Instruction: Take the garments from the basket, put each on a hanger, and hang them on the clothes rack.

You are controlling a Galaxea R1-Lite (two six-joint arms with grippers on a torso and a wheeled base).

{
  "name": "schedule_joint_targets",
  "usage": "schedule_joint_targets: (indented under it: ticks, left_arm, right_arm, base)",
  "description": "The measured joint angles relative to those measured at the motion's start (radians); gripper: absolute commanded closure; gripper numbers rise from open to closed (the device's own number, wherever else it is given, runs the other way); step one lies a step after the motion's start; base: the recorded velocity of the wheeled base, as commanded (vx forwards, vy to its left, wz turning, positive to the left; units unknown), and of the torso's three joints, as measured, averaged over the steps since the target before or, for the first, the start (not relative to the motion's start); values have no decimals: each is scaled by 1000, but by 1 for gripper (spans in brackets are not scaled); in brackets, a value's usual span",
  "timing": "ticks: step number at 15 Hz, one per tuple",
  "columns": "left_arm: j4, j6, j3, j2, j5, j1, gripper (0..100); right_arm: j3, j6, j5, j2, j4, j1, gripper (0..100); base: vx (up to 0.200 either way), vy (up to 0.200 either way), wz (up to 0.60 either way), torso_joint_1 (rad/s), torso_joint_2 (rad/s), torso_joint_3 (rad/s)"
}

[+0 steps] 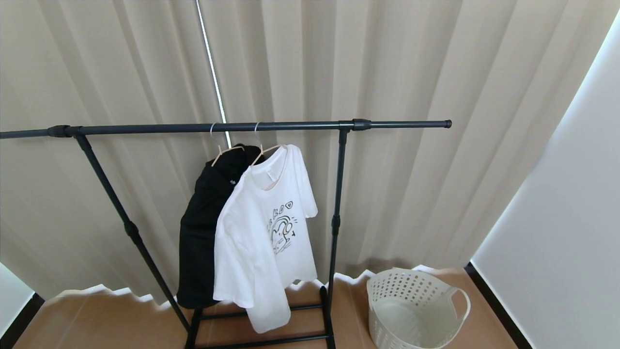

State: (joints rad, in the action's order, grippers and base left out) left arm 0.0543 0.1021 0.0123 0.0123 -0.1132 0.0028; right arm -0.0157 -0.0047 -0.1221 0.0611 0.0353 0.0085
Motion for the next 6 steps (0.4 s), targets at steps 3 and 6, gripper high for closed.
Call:
schedule_joint_targets:
  ticks: [3, 6]
  left_arm:
    - [-1, -8, 1, -10, 1, 1, 0]
    - [-1, -9, 1, -12, 1, 1, 0]
  right_arm:
    - [0, 28, 81, -44, 1, -11, 0]
    - [0, 33, 93, -56, 0, -12, 0]
  base:
    - [0, 0, 0, 0, 0, 0]
    - [0, 0, 0, 0, 0, 0]
